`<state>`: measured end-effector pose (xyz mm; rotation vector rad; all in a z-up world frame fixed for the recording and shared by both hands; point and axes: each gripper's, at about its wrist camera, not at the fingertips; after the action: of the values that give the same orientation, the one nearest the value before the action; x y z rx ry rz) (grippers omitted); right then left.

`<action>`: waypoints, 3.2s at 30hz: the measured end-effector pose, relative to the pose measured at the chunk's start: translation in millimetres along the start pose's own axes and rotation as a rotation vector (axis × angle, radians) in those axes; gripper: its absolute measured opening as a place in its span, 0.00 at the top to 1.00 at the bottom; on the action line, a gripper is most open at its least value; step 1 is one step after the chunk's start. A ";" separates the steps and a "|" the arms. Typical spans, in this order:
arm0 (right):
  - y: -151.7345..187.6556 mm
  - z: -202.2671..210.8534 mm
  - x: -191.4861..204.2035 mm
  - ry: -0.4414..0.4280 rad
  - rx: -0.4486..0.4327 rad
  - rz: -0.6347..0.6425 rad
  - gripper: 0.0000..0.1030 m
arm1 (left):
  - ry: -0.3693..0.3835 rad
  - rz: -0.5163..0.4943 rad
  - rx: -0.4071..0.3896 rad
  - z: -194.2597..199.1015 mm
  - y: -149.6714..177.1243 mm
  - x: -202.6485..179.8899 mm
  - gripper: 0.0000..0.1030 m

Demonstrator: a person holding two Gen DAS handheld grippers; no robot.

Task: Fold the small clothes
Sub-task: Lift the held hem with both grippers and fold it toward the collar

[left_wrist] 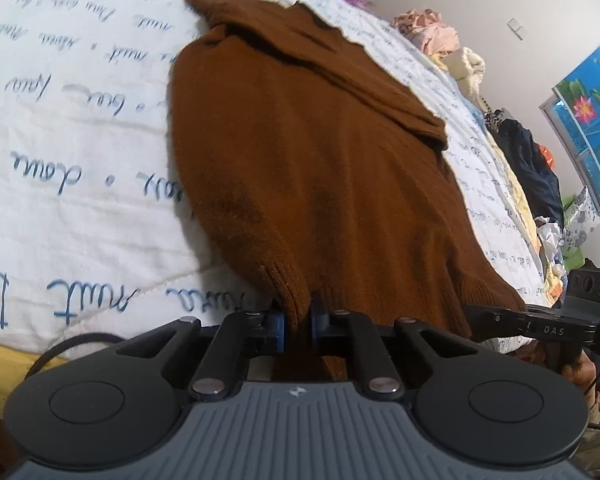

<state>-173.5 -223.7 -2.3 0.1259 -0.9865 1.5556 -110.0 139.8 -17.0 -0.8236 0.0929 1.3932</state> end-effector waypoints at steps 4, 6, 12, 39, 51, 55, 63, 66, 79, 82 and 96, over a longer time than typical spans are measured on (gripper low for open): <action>-10.3 7.8 5.4 0.006 -0.043 0.027 0.89 | -0.011 -0.067 -0.067 11.2 -8.0 -18.6 0.91; -17.3 12.5 9.3 0.007 -0.076 0.040 0.89 | -0.013 -0.104 -0.116 19.9 -13.2 -29.3 0.91; -43.5 24.9 16.4 0.006 -0.157 0.083 0.89 | -0.068 -0.194 -0.239 38.1 -31.1 -56.2 0.91; -131.0 15.7 12.1 0.111 -0.407 0.086 0.89 | -0.289 -0.229 -0.369 21.1 -120.2 -90.7 0.91; -141.9 16.0 13.6 0.161 -0.476 0.117 0.89 | -0.352 -0.258 -0.434 17.7 -132.9 -99.9 0.91; -151.6 14.1 12.0 0.167 -0.487 0.116 0.89 | -0.365 -0.255 -0.455 16.8 -141.4 -100.3 0.91; -182.7 -1.1 0.8 0.168 -0.484 0.107 0.89 | -0.402 -0.226 -0.488 6.4 -164.9 -96.7 0.91; -195.7 -8.0 -7.8 0.162 -0.483 0.089 0.89 | -0.418 -0.232 -0.483 -2.5 -175.5 -95.1 0.91; -247.0 -57.0 -61.1 0.171 -0.414 -0.022 0.89 | -0.506 -0.245 -0.383 -71.0 -227.7 -70.6 0.91; -253.9 -70.4 -72.9 0.179 -0.393 -0.049 0.89 | -0.520 -0.247 -0.349 -89.7 -237.7 -64.6 0.91; -279.3 -117.5 -119.0 0.186 -0.233 -0.187 0.78 | -0.480 -0.159 -0.198 -145.9 -267.1 -20.3 0.90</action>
<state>149.4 -265.2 -4.8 -0.0862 -0.9718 1.2487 181.5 53.9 9.4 -0.6221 -0.4770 1.4270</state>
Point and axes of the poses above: each gripper's, at about its wrist camera, not at the fingertips, and z roughly against the way its jaws point, x to its left, y to its underside, and after that the axes turned 1 degree about y, right-handed
